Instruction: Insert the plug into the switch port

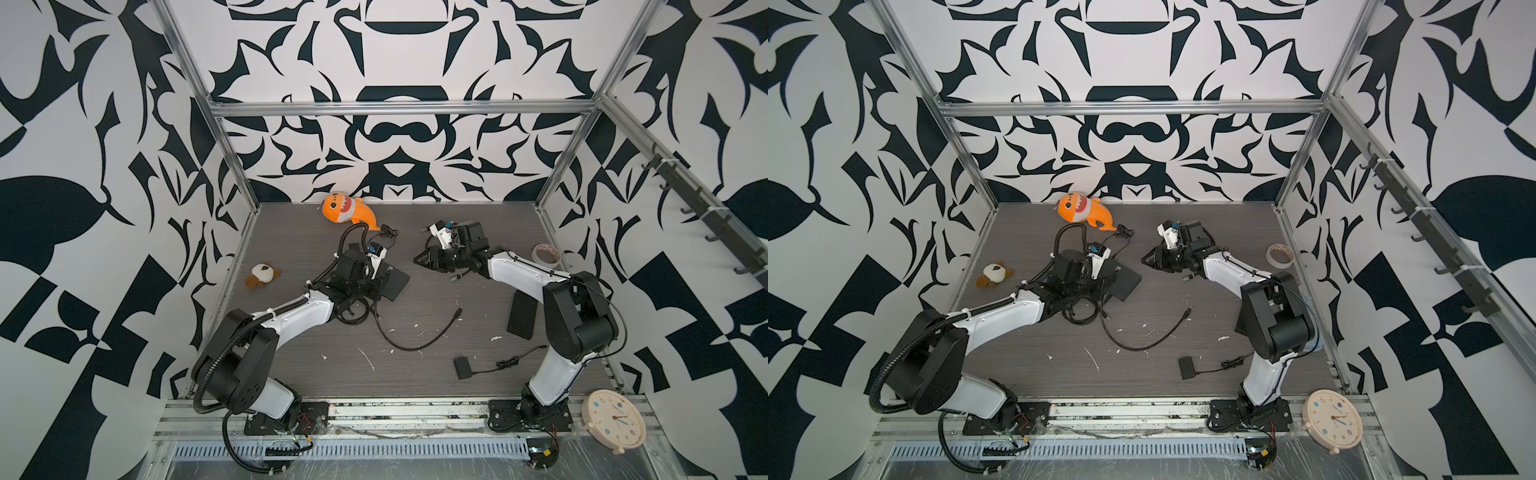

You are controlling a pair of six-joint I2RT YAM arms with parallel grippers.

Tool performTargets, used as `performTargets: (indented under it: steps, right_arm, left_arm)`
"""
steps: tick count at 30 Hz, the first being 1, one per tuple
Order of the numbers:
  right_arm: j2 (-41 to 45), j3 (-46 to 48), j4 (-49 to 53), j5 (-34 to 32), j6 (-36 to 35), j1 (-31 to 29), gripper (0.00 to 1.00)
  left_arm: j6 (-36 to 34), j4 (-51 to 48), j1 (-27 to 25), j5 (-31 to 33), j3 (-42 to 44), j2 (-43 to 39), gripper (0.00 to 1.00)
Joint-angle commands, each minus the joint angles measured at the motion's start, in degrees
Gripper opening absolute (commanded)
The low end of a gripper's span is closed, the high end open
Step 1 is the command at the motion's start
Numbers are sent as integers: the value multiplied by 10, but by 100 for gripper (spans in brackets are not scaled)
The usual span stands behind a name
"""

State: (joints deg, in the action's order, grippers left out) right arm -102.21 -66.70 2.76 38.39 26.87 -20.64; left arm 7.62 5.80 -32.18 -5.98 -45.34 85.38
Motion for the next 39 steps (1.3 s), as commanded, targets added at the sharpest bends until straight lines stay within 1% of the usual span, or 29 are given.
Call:
performTargets:
  steps: [1, 4, 7, 8, 12, 16, 20, 23, 28, 30, 34, 39]
  right_arm:
    - [-25, -42, 21, -36, -62, -11, 40]
    - [-50, -76, 28, -52, -89, -23, 42]
    - [-79, -110, 35, -65, -113, -33, 46]
    - [-86, -120, 36, -69, -118, -34, 48]
    - [-125, -159, 34, -77, -135, -36, 49]
    - [-160, -190, 32, -70, -142, -39, 50]
    - [-190, -226, 50, -76, -164, -49, 54]
    - [-219, -264, 83, -82, -187, -54, 57]
    - [-263, -310, 122, -72, -215, -55, 58]
    - [-275, -324, 132, -57, -224, -55, 59]
    - [-300, -359, 163, -18, -248, -59, 59]
    - [-330, -396, 194, 0, -267, -62, 59]
  left_arm:
    - [-31, -120, 15, 62, -27, 4, 0]
    - [-47, -189, 16, 89, -60, 17, 0]
    - [-63, -225, 27, 107, -77, 33, 0]
    - [-68, -233, 34, 104, -82, 38, 0]
    - [-89, -255, 52, 109, -95, 70, 0]
    - [-108, -275, 61, 118, -101, 99, 0]
    - [-118, -271, 68, 114, -93, 115, 0]
    - [-131, -271, 70, 112, -106, 137, 0]
    - [-152, -266, 73, 111, -124, 159, 0]
    - [-161, -259, 80, 104, -124, 163, 0]
    - [-181, -229, 94, 84, -113, 154, 0]
    - [-197, -179, 117, 41, -86, 118, 0]
